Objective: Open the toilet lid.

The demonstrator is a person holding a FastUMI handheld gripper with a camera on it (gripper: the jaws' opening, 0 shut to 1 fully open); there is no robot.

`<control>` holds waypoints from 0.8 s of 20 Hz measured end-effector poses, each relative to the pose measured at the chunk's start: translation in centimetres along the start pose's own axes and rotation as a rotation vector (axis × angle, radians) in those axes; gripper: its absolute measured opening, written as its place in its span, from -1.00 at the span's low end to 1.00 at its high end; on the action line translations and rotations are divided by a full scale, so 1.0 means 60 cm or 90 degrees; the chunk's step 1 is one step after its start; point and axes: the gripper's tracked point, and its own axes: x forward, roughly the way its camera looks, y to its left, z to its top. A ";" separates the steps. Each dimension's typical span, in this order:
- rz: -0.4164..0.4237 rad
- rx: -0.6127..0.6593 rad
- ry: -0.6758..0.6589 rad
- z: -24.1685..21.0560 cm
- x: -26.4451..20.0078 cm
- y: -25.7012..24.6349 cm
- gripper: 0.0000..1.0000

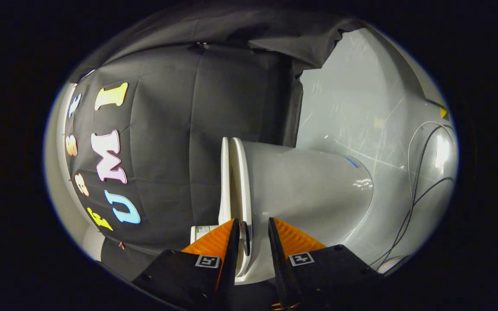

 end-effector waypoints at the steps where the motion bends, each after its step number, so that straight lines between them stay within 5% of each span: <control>1: -0.001 0.001 -0.003 0.001 -0.003 0.000 -0.13; 2: 0.004 0.000 -0.005 -0.002 0.005 0.002 -0.46; 10: 0.014 -0.003 0.022 -0.022 0.001 0.007 -0.47; 12: 0.010 0.003 0.009 -0.011 0.003 0.012 -0.85; 16: 0.009 0.001 0.009 -0.015 0.002 0.014 -0.86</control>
